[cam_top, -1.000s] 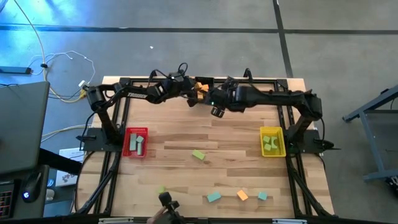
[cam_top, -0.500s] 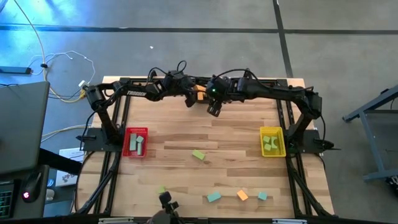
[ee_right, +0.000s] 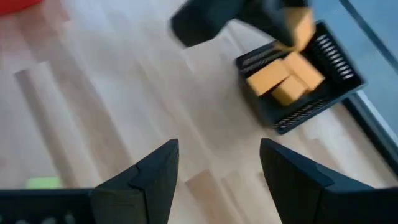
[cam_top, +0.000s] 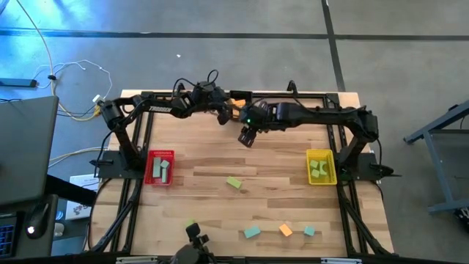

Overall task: Sort & place blocks by color
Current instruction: Put the orange block into the black bin

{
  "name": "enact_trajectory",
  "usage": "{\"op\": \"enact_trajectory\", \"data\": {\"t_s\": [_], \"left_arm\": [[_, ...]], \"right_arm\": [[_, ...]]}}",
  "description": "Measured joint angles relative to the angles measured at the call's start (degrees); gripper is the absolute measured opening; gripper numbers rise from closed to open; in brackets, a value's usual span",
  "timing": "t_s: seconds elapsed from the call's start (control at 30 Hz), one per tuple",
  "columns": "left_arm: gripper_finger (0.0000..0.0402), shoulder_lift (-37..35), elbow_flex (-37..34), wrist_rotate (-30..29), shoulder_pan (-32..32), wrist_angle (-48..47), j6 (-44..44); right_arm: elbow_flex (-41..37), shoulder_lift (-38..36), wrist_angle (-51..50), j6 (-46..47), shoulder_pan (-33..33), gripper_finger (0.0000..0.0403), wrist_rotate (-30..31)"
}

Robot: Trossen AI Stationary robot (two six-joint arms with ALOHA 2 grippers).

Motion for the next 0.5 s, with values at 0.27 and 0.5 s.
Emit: {"op": "enact_trajectory", "data": {"t_s": [0.27,0.5], "left_arm": [[0.0116,0.02,0.81,2.08,1.58,-0.60,-0.96],[0.0116,0.02,7.05,1.58,1.56,-9.09,-0.46]], "right_arm": [[0.00,1.77,2.81,7.59,5.02,0.0212,2.95],[0.00,2.07,2.96,11.25,8.00,0.0212,5.89]]}}
